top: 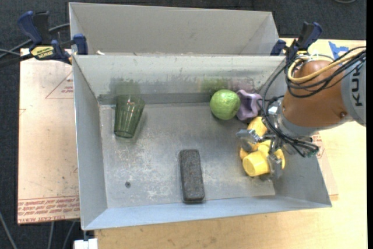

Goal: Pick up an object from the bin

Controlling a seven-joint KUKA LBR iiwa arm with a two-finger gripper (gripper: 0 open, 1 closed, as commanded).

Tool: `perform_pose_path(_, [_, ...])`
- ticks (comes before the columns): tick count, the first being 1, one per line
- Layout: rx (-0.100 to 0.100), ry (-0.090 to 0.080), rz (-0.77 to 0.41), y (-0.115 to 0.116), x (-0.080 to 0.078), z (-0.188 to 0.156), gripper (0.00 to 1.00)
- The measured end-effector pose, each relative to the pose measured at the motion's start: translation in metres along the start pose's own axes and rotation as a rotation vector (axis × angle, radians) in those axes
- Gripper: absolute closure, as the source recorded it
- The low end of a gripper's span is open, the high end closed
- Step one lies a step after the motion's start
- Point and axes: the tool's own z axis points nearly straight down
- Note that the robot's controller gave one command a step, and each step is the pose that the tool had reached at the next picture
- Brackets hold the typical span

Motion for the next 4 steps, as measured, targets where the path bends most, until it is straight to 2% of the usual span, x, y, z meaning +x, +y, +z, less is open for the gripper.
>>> perform_pose_path(3, [0.0, 0.0, 0.0, 0.0, 0.0, 0.0, 1.0])
perform_pose_path(4, [0.002, -0.004, -0.05, -0.0018, -0.0046, -0.0035, 1.0])
